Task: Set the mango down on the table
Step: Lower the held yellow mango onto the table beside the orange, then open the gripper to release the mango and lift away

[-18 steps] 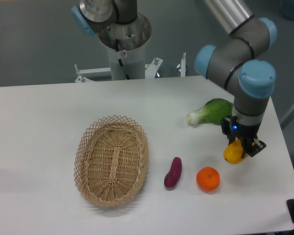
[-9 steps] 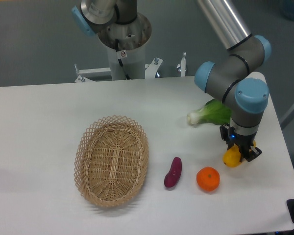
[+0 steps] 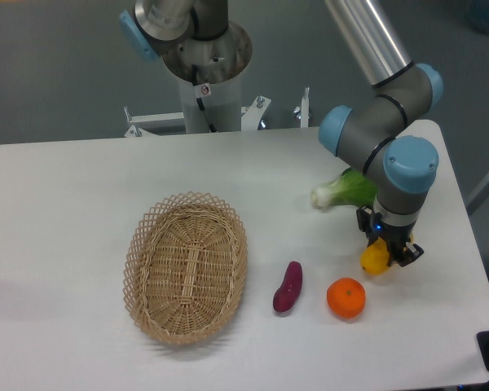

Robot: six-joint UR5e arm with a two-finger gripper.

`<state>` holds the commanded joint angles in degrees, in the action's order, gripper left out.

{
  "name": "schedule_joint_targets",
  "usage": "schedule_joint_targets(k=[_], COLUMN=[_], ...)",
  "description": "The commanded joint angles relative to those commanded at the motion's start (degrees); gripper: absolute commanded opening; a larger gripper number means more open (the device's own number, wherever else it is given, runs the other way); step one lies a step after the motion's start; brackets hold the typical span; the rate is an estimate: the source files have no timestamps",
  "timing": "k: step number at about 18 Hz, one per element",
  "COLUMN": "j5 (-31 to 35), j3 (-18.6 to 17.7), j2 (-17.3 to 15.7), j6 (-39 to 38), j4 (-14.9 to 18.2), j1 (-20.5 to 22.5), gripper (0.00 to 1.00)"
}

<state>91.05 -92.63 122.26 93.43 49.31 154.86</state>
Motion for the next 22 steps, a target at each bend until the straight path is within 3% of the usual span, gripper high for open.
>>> schedule_joint_targets(k=[6, 7, 9, 10, 14, 17, 20, 22], j5=[0.00, -0.09, -0.18, -0.18, -0.61, -0.79, -2.36, -4.30], j3=[-0.36, -0.36, -0.18, -0.18, 0.52, 3.68, 6.66, 8.86], j2=[-0.18, -0.26, -0.18, -0.18, -0.53, -1.23, -3.16, -5.00], j6=[-0.09, 0.00, 0.00, 0.00, -0.53, -1.05, -1.14, -1.14], j4=[0.00, 0.00, -0.78, -1.31, -1.23, -0.09, 4.38, 9.81], j1=[0.00, 0.00, 0.00, -0.09, 0.09, 0.09, 0.00, 0.00], gripper=[0.50, 0.59, 0.90, 0.99, 1.00, 1.00, 1.00, 1.00])
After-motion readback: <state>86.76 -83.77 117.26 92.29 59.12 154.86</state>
